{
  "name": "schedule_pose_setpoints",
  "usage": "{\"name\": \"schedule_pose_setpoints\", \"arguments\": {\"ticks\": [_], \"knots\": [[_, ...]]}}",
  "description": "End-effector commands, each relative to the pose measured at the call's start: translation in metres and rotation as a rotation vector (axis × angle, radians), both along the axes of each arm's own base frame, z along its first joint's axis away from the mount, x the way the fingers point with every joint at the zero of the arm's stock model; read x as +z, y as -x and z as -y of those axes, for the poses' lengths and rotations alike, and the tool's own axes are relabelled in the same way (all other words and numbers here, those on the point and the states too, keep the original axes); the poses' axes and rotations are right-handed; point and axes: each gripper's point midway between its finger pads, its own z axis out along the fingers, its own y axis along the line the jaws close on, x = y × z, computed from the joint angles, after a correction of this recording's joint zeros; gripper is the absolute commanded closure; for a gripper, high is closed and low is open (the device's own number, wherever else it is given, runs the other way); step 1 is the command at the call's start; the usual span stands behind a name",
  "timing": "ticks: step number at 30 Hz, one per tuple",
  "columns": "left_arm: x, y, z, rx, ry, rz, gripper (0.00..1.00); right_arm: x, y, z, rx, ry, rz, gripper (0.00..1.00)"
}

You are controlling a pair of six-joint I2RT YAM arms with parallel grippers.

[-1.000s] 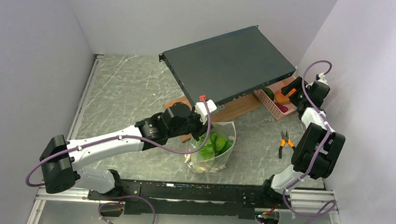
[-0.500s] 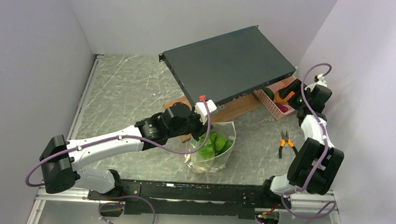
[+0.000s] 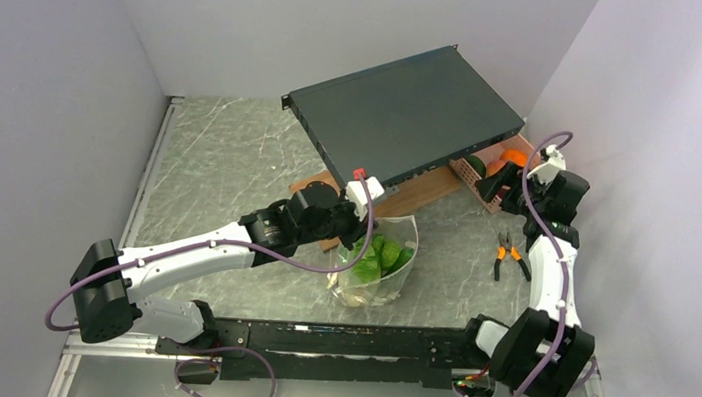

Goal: Open the zip-top bag and remove the fake food
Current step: Place the fake fruit in the bin, then pick up the fake vegetable from the zipper food storage bag.

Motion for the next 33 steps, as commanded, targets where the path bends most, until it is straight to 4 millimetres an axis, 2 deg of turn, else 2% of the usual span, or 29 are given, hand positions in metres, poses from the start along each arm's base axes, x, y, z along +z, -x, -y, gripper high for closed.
{"name": "schedule_pose_setpoints", "arguments": {"ticks": [1, 9, 18, 33], "knots": [[0.01, 0.006, 0.015, -0.054, 0.044, -0.02, 1.0, 0.01, 0.029, -0.036, 0.226, 0.011, 0.021, 0.14], [0.015, 0.015, 0.019, -0.088, 0.063, -0.028, 1.0, 0.041, 0.08, -0.086, 0.609, 0.089, 0.173, 0.13], [0.014, 0.023, 0.025, -0.122, 0.064, -0.048, 1.0, 0.067, 0.122, -0.115, 0.853, 0.166, 0.308, 0.13], [0.015, 0.032, 0.031, -0.135, 0.065, -0.084, 1.0, 0.084, 0.153, -0.144, 1.021, 0.257, 0.427, 0.13]]}}
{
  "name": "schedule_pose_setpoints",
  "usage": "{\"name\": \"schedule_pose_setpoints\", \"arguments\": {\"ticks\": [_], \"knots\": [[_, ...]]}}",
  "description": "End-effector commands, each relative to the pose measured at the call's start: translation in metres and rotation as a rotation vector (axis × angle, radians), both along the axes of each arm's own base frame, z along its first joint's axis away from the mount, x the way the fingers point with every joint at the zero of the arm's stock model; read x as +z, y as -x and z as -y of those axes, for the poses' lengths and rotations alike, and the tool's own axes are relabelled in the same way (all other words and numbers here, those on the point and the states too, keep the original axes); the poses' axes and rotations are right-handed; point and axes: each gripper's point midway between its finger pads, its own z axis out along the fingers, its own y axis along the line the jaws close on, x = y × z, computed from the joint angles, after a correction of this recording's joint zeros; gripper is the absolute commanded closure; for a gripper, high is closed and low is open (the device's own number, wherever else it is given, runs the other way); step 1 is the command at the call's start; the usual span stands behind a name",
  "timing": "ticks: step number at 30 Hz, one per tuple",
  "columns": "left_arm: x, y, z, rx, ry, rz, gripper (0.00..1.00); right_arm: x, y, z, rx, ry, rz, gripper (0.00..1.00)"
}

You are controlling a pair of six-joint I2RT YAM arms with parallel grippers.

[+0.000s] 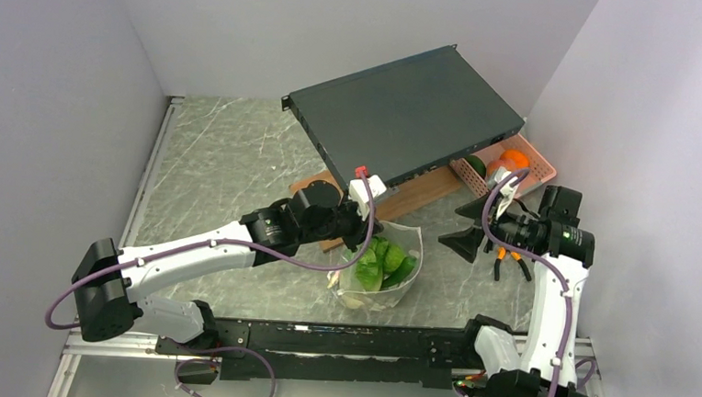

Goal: Open the zip-top bag and remove the fake food
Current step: Pick up the fake vegetable from the zipper food storage bag.

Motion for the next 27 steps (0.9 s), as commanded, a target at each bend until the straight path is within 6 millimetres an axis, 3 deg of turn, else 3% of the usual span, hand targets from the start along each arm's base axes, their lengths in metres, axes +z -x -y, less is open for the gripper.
{"name": "schedule_pose_setpoints", "arguments": {"ticks": [1, 8, 12, 16, 27], "knots": [[0.007, 0.019, 0.021, -0.099, 0.024, -0.031, 1.0, 0.023, 0.012, -0.014, 0.087, 0.019, 0.131, 0.13], [0.008, 0.021, 0.025, -0.105, 0.027, -0.044, 1.0, 0.035, 0.028, -0.036, 0.192, 0.07, 0.201, 0.15], [0.007, 0.023, 0.03, -0.117, 0.025, -0.059, 1.0, 0.04, 0.037, -0.047, 0.24, 0.074, 0.224, 0.21], [0.005, 0.025, 0.036, -0.129, 0.022, -0.066, 1.0, 0.03, 0.043, -0.056, 0.292, 0.11, 0.228, 0.32], [-0.002, 0.028, 0.045, -0.142, 0.007, -0.088, 1.0, -0.003, 0.058, -0.074, 0.47, 0.232, 0.236, 0.51]]}}
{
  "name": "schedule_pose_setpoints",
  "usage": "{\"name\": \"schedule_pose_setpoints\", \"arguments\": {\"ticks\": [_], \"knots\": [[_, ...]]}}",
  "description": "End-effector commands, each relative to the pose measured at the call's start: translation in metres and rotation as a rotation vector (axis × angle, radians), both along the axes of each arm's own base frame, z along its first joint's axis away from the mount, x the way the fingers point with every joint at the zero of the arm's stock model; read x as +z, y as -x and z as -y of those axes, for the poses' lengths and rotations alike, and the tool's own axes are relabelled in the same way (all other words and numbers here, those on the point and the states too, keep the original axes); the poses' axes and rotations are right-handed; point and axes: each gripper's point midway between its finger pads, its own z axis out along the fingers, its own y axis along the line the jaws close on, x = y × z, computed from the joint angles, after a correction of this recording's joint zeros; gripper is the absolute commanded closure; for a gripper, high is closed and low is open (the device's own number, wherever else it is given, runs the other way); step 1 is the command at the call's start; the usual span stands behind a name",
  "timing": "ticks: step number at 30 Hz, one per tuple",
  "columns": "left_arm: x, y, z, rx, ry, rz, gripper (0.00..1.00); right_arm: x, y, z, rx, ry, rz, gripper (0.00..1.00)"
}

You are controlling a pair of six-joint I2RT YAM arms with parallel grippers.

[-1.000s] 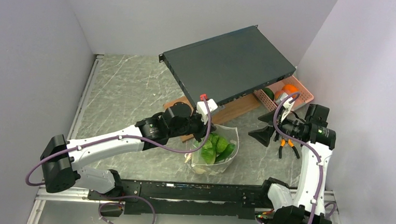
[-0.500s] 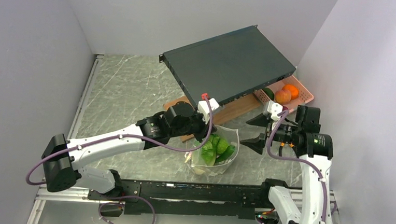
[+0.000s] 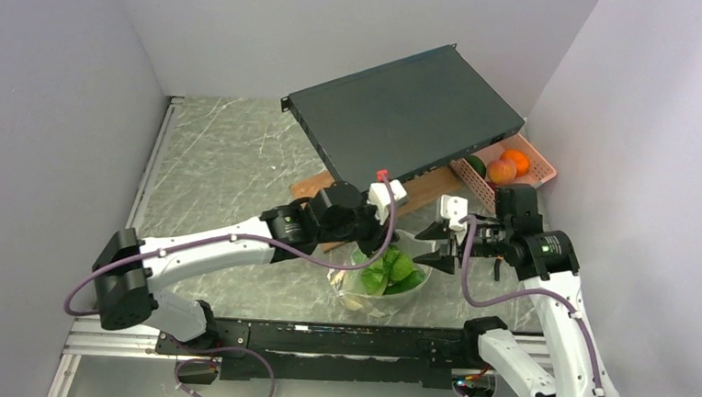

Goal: Open the zip-top bag and remove the fake food
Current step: Pick up the fake vegetable from the zipper food storage bag.

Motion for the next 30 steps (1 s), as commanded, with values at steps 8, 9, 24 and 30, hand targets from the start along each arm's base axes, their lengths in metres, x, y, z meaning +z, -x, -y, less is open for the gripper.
{"name": "schedule_pose_setpoints", "arguments": {"ticks": [8, 9, 24, 30], "knots": [[-0.01, 0.014, 0.021, -0.083, 0.001, -0.036, 1.0, -0.033, 0.007, -0.013, 0.116, 0.115, 0.049, 0.59], [-0.009, 0.014, 0.021, -0.082, -0.001, -0.035, 1.0, -0.037, 0.006, -0.013, 0.115, 0.131, 0.052, 0.6], [0.0, 0.034, 0.027, -0.153, 0.005, -0.029, 1.0, -0.09, 0.013, 0.024, 0.081, 0.38, 0.07, 0.77], [0.004, 0.042, 0.031, -0.186, 0.021, -0.044, 1.0, -0.11, 0.019, 0.038, 0.067, 0.44, 0.094, 0.77]]}}
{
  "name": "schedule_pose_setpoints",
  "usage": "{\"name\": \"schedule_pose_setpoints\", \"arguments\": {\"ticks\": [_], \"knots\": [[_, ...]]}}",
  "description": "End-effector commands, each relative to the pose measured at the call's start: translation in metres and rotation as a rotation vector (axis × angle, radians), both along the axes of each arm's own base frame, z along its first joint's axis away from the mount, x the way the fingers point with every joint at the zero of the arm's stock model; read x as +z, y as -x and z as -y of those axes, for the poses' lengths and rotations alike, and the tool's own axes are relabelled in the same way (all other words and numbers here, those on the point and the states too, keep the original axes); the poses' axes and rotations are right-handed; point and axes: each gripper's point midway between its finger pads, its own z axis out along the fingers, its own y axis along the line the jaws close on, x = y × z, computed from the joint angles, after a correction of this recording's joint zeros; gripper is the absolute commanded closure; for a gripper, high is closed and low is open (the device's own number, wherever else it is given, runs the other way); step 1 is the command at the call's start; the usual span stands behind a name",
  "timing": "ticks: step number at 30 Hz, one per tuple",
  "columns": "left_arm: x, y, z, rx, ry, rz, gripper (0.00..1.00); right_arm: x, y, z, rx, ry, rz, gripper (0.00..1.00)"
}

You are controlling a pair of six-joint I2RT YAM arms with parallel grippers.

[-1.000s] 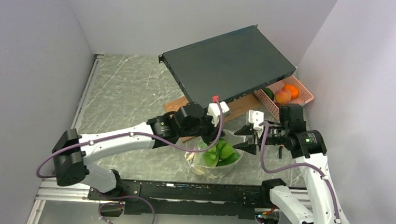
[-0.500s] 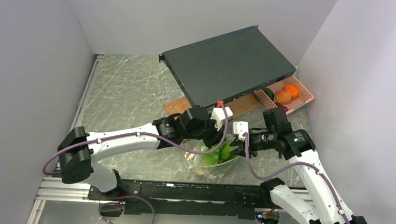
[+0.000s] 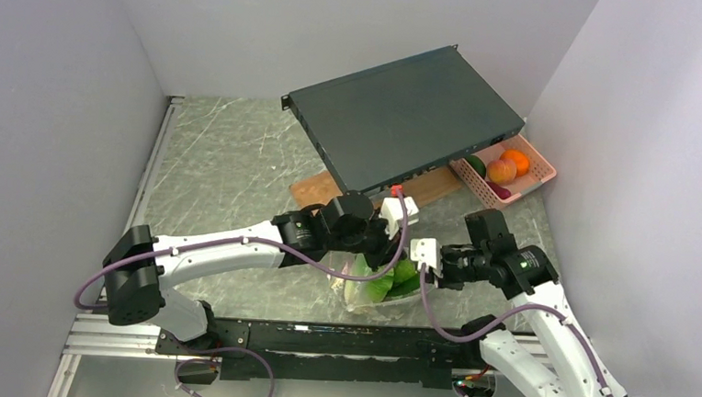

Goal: Open the zip-top bag and remove the fake food
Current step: Pick up the fake vegetable from the zipper food storage bag.

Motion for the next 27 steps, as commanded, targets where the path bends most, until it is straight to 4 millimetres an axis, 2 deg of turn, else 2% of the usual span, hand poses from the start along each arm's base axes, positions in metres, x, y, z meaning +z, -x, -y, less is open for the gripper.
{"name": "schedule_pose_setpoints", "arguments": {"ticks": [1, 9, 17, 27], "knots": [[0.028, 0.011, 0.01, -0.056, 0.067, 0.006, 1.0, -0.018, 0.006, 0.015, 0.014, 0.08, 0.036, 0.77], [0.02, 0.028, 0.022, -0.141, 0.062, -0.051, 1.0, -0.036, 0.011, 0.019, 0.101, 0.111, 0.08, 0.72], [0.009, 0.026, 0.028, -0.131, 0.041, -0.071, 1.0, -0.026, -0.003, 0.004, 0.145, 0.044, 0.167, 0.63], [-0.001, 0.024, 0.035, -0.13, 0.017, -0.092, 1.0, -0.058, -0.018, 0.014, 0.157, 0.12, 0.289, 0.58]]}}
